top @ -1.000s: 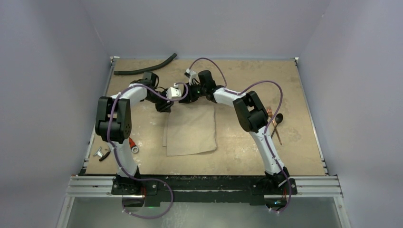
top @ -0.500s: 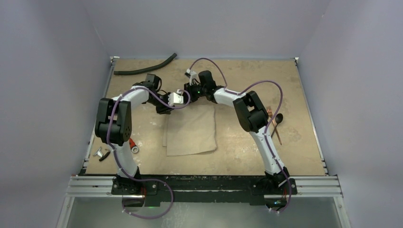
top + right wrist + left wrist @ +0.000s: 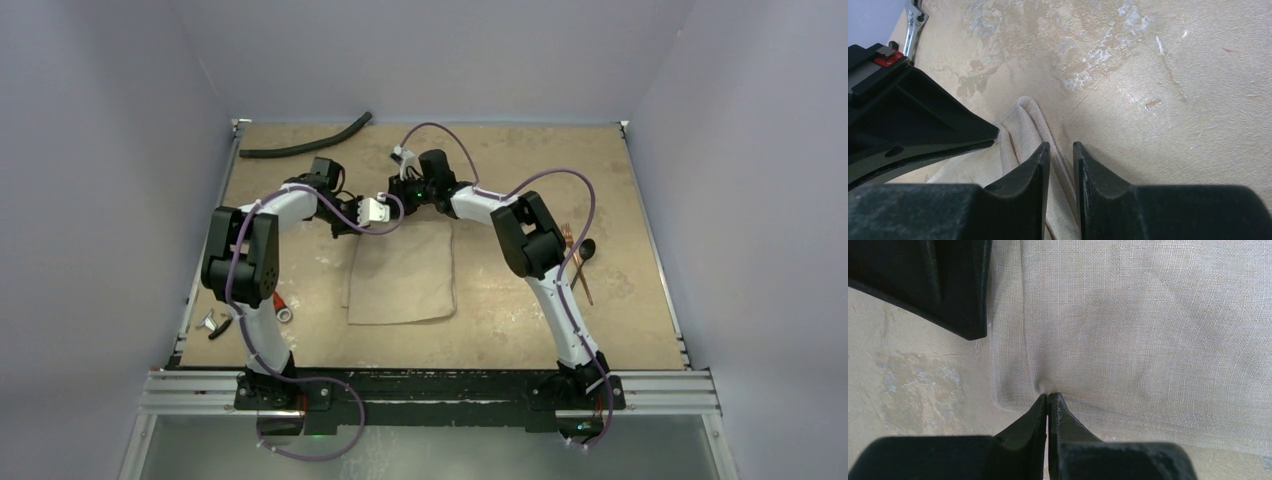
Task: Fold the napkin into a case and place the utensils inside
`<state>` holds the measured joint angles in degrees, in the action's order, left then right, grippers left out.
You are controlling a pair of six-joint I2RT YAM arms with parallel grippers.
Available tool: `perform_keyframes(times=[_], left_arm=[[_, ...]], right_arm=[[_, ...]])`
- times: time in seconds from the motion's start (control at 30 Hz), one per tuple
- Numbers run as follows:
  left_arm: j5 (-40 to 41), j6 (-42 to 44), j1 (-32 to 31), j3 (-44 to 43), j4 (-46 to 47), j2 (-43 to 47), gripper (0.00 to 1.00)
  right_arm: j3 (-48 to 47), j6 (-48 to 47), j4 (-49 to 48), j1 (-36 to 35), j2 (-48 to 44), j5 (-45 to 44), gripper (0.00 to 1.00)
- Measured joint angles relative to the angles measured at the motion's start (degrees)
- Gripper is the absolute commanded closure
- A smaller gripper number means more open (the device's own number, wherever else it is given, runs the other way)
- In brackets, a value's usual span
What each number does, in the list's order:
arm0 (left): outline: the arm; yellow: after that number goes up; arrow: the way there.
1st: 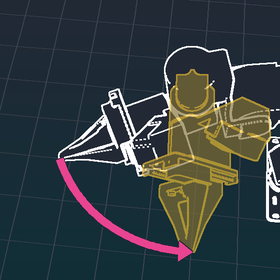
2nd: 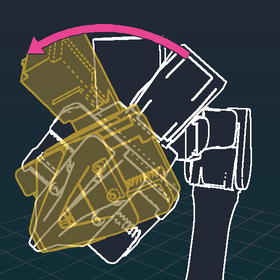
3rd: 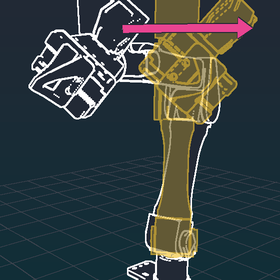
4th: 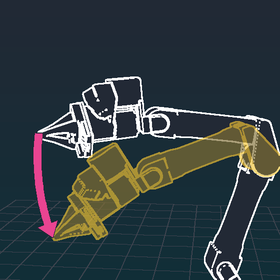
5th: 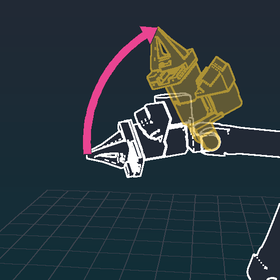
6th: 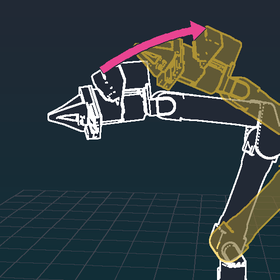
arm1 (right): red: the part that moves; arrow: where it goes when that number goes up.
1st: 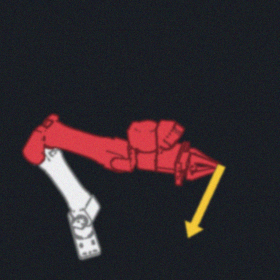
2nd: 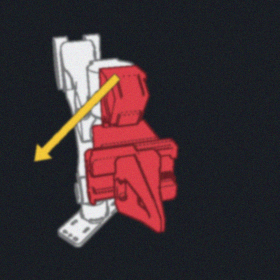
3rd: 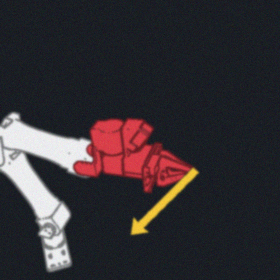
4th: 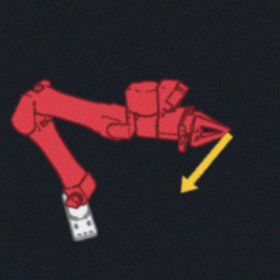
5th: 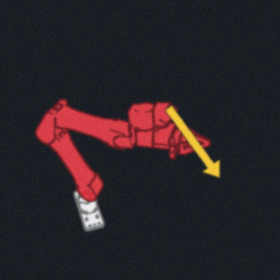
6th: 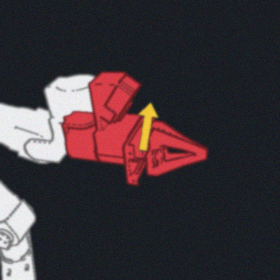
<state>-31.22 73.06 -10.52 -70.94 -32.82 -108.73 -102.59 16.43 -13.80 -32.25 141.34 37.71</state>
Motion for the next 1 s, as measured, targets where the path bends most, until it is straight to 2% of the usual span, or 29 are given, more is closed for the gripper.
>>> perform_keyframes(times=[0.33, 0.6, 0.87, 1.0], left_arm=[[-4.6, -5.4, 3.8, -1.0, 0.8, 0.0, 1.0], [-8.5, -12.3, 7.1, -1.5, 5.0, -0.2, 1.0], [-9.7, -15.1, 7.0, -2.9, 6.9, -3.2, 0.85], [-9.6, -16.6, 6.8, -2.9, 8.5, -3.7, 0.83]], right_arm=[[2.0, -1.1, -0.2, 0.0, -1.3, -0.5, 0.73], [2.7, -1.6, -0.2, 0.1, -1.8, -0.6, 0.73], [2.6, -2.7, 0.2, 0.2, -1.8, 0.1, 0.72], [2.6, -3.1, 0.4, 0.4, -1.8, 1.0, 0.69]])
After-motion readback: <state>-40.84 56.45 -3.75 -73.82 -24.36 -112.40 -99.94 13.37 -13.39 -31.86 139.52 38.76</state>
